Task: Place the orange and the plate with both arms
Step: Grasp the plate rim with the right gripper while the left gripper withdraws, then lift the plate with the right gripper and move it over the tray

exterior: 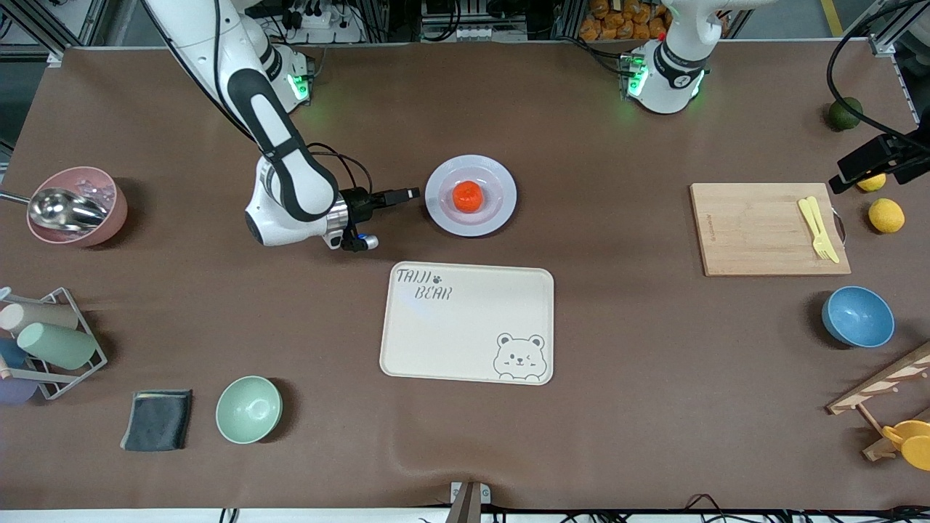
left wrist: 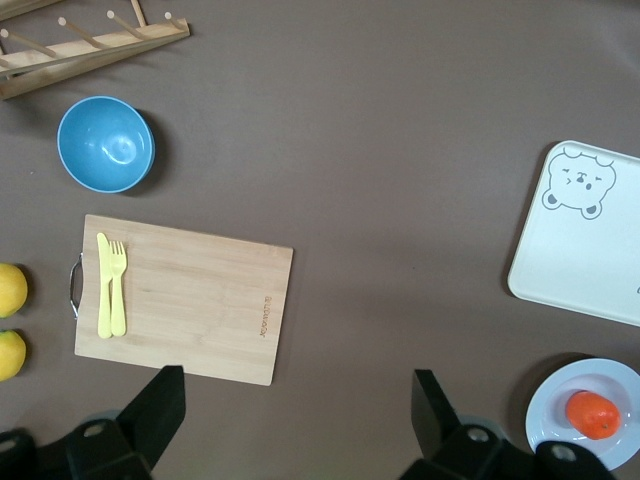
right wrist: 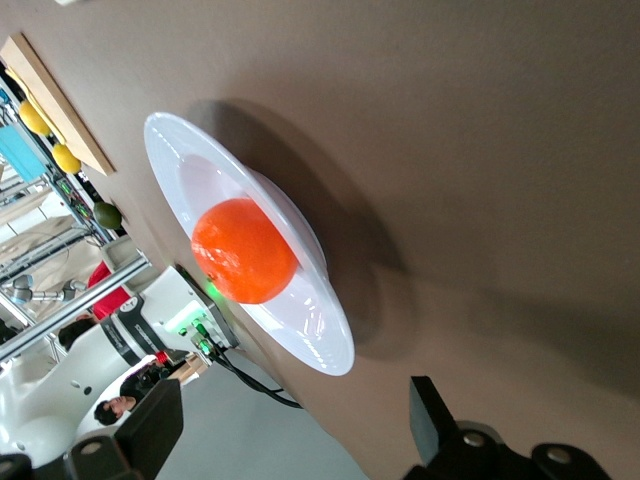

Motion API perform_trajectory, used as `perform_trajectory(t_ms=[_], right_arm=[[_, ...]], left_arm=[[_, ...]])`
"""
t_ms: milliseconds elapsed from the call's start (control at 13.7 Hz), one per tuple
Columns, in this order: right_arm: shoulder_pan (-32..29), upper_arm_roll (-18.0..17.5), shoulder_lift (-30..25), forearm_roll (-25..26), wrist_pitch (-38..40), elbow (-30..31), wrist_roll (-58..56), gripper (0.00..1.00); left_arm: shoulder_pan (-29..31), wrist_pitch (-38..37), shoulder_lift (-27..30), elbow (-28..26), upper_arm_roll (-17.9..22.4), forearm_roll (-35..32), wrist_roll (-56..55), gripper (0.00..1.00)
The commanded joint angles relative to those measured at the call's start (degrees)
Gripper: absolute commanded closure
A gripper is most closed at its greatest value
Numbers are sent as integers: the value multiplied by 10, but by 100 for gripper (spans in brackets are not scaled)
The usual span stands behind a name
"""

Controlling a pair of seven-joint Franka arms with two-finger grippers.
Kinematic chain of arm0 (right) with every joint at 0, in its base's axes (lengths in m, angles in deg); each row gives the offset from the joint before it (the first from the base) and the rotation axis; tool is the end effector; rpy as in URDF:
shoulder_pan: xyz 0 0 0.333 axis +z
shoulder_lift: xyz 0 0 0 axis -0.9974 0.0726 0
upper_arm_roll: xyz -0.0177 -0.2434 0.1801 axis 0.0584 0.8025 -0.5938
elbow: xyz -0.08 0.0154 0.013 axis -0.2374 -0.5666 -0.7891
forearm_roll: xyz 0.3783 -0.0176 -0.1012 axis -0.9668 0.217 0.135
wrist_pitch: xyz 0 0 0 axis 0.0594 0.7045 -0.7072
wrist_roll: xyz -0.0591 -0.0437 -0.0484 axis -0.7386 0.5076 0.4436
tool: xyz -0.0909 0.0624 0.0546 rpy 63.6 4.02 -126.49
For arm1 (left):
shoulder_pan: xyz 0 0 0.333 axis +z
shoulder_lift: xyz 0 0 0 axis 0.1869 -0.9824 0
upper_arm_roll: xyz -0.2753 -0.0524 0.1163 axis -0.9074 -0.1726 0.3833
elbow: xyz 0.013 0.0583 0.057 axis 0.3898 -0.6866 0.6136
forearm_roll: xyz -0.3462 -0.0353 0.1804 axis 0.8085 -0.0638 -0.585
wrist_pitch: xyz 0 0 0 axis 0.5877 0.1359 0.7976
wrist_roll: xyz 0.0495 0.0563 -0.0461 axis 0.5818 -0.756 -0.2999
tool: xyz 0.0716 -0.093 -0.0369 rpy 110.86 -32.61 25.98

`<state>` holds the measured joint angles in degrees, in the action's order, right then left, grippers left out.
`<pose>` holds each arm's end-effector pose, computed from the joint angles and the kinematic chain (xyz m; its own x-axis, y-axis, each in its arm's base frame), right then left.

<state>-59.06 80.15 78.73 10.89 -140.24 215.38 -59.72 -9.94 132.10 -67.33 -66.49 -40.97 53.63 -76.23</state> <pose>0.4089 0.2766 0.1430 0.8474 0.2025 -0.4909 -0.2659 -0.6385 -0.7222 0.5466 0.0091 0.6298 0.9851 0.1719 0.0101 0.1713 -0.9843 0.0424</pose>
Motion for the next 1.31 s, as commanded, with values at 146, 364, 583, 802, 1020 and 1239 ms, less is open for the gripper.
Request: perform_trajectory(t_ms=[146,364,583,802,1020,1239], right_arm=[[42,4,45,-97,-10,9,-83,0],[85,4,70,-174,-31,9,-128,0],[115,4,70,-208,-58,9,-127,0],[120,4,70,-219,-59,8,-127,0],[120,4,70,-221,-64,7,-127,25],[123,3,69,-246,-113,7,-128,100]], left_arm=[[5,-3,26,-25,0,7,14,0],[4,-3,26,-25,0,7,14,0],[4,-4,29,-26,0,7,14,0],[-4,-4,30,-22,0,7,14,0],[-7,-4,28,-24,2,7,13,0],[-7,-3,27,-25,3,7,13,0]])
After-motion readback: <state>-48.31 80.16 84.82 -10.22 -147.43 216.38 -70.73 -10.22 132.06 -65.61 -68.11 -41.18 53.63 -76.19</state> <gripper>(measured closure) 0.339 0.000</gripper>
